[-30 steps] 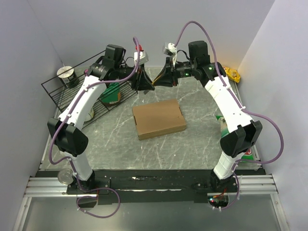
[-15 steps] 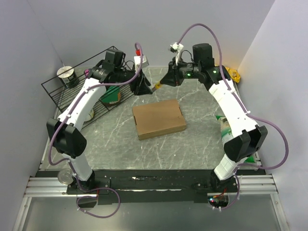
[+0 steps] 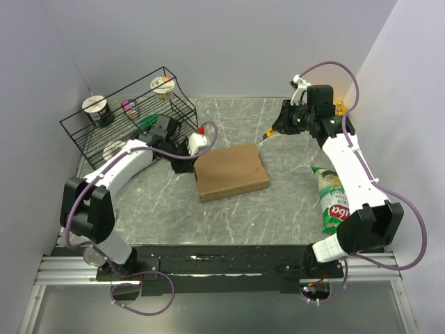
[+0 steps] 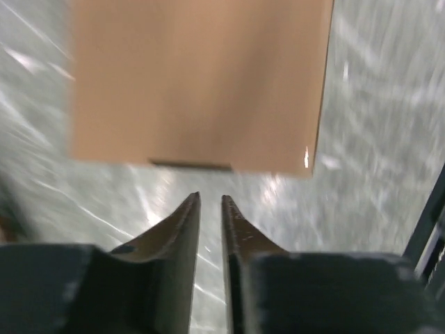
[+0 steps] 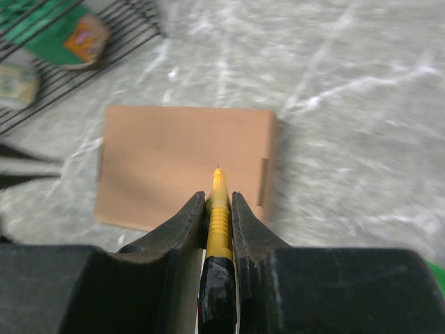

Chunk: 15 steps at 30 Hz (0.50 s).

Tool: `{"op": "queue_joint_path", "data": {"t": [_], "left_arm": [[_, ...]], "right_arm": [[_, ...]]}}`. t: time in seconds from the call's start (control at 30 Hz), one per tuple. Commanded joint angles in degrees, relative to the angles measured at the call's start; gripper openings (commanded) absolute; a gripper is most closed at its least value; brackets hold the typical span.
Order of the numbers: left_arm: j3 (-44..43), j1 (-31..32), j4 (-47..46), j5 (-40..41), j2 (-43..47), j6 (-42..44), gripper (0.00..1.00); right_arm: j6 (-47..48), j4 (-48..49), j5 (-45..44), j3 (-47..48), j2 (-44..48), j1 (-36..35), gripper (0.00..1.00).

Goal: Unpack the express box

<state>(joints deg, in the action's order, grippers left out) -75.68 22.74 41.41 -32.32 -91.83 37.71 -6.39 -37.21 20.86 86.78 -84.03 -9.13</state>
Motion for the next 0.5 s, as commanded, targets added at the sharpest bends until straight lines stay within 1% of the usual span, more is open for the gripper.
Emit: {"op": "queue_joint_path", "data": {"t": [0.0,0.07,0.1,0.13,0.23,0.37,0.43,0.47], "left_arm": [[4.4,0.5,0.3,3.8,1.2,6.4,0.21],[4.9,0.8,1.1,4.5,-0.3,7.2,0.17],[5.2,1.0,1.1,5.2,-1.3,7.4,0.16],[5.5,1.0,1.2,5.5,-1.8,7.6,0.16],[6.9,1.1,2.1,5.6,-2.2,9.9,0.15],[10.5,2.9,0.0,4.5,-1.9,14.2,0.2],[10.3,6.2,-1.2,4.1,-3.5,16.0,0.21],[8.8,7.4,-1.5,3.5,-4.4,17.1,0.23]], "right_arm": [[0.4,1.9,-9.2,-0.7,4.4,-0.3,0.0],[1.6,1.9,-10.6,-1.3,5.0,-0.3,0.0],[1.6,2.0,-13.5,-2.0,5.6,0.0,0.0],[1.5,1.8,-14.4,-2.3,5.8,0.3,0.0],[1.6,1.0,-14.8,-3.7,6.2,2.4,0.0],[0.6,0.3,-12.5,-5.2,6.8,4.6,0.0],[0.4,0.1,-11.6,-5.3,6.8,5.0,0.0],[0.7,0.1,-11.5,-5.0,6.8,4.9,0.0]]}}
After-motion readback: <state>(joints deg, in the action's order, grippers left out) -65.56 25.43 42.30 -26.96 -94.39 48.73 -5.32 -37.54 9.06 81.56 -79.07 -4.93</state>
